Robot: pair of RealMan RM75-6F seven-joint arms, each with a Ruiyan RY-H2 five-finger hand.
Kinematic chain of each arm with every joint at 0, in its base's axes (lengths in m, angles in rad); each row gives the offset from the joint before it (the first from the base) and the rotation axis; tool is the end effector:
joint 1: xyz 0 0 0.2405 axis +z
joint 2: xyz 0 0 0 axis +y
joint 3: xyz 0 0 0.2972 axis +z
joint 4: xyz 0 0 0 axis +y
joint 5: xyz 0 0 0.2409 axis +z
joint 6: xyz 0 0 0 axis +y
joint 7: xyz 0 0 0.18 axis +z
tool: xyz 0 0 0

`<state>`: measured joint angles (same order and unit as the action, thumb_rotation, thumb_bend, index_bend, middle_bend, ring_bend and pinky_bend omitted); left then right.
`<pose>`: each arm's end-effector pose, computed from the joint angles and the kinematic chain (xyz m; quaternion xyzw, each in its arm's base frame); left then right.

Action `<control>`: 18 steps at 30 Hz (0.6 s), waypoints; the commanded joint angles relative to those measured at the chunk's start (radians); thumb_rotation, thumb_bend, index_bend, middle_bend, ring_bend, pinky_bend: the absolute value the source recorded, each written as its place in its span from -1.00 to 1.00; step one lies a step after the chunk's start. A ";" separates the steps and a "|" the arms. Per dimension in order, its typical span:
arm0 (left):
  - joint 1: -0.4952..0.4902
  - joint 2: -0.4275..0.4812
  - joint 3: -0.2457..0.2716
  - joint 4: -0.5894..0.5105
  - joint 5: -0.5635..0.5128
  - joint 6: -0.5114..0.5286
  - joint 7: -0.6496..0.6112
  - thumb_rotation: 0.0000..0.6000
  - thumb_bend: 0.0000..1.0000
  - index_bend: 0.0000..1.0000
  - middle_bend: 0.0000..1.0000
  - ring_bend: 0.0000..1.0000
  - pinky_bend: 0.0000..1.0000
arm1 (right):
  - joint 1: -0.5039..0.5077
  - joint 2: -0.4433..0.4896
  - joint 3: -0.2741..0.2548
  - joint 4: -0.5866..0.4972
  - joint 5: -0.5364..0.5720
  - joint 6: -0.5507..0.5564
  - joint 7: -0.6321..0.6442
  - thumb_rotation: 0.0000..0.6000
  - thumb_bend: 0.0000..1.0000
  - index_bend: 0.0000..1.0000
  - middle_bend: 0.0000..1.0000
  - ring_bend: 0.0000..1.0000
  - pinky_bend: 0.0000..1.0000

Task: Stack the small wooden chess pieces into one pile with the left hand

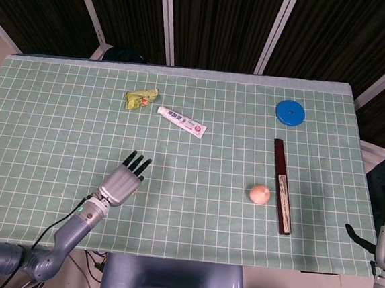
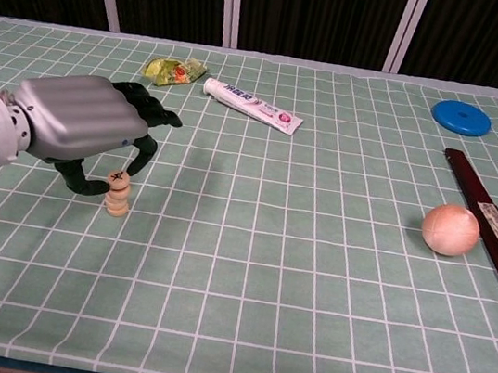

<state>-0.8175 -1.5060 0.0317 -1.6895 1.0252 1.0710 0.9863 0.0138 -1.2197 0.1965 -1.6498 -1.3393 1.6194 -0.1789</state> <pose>-0.1563 0.3485 -0.0755 -0.8616 -0.1447 -0.2129 0.4375 -0.3649 -0.2225 0.1665 0.4766 -0.3604 0.3928 0.6991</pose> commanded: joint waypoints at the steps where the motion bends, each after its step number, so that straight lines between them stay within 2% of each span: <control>1: 0.000 -0.003 0.001 0.001 -0.002 0.001 0.004 1.00 -0.37 -0.04 -1.00 -1.00 -1.00 | 0.000 0.000 0.000 0.000 0.000 0.000 0.001 1.00 -0.53 -0.82 -0.97 -1.00 -1.00; 18: 0.003 -0.003 0.005 -0.001 -0.001 0.010 0.022 1.00 -0.37 -0.07 -1.00 -1.00 -1.00 | 0.000 0.001 0.000 -0.003 0.004 -0.003 -0.001 1.00 -0.53 -0.82 -0.97 -1.00 -1.00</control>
<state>-0.8147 -1.5089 0.0360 -1.6903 1.0236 1.0806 1.0074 0.0137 -1.2182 0.1967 -1.6535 -1.3349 1.6164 -0.1796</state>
